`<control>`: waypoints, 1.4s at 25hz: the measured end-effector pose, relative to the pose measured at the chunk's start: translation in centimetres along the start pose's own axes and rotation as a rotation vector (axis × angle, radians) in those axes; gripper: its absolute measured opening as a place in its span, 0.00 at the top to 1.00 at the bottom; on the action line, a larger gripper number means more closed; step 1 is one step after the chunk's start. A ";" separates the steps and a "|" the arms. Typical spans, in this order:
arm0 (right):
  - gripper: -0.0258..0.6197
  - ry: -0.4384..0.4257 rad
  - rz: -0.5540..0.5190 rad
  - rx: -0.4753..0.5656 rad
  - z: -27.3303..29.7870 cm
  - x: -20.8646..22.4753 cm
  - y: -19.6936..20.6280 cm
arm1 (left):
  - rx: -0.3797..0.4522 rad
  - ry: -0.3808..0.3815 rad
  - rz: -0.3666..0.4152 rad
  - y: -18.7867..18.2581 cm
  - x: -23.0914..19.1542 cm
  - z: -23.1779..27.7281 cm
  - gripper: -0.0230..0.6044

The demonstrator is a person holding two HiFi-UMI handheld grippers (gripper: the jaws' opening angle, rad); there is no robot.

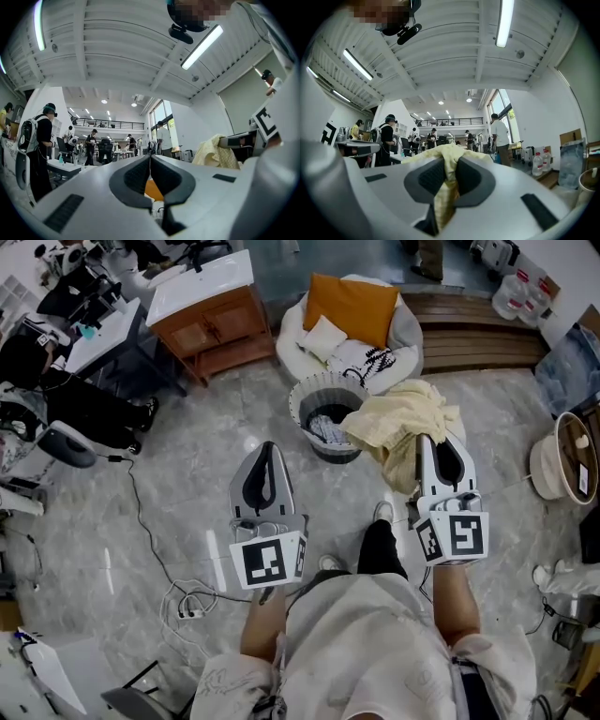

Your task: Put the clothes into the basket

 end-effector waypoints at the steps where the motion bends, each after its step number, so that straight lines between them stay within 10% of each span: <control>1: 0.92 0.001 0.002 -0.011 0.4 0.5 0.4 | -0.010 0.002 -0.002 0.3 0.3 0.6 0.95; 35: 0.92 -0.150 0.099 -0.077 19.2 24.1 5.1 | -0.090 -0.079 0.042 1.9 14.9 27.8 0.95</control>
Point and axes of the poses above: the fingertips, and each gripper's own axes: z forward along the fingers, x to its right, y out of its underside, the point moved 2 cm from there along -z, backward along the fingers
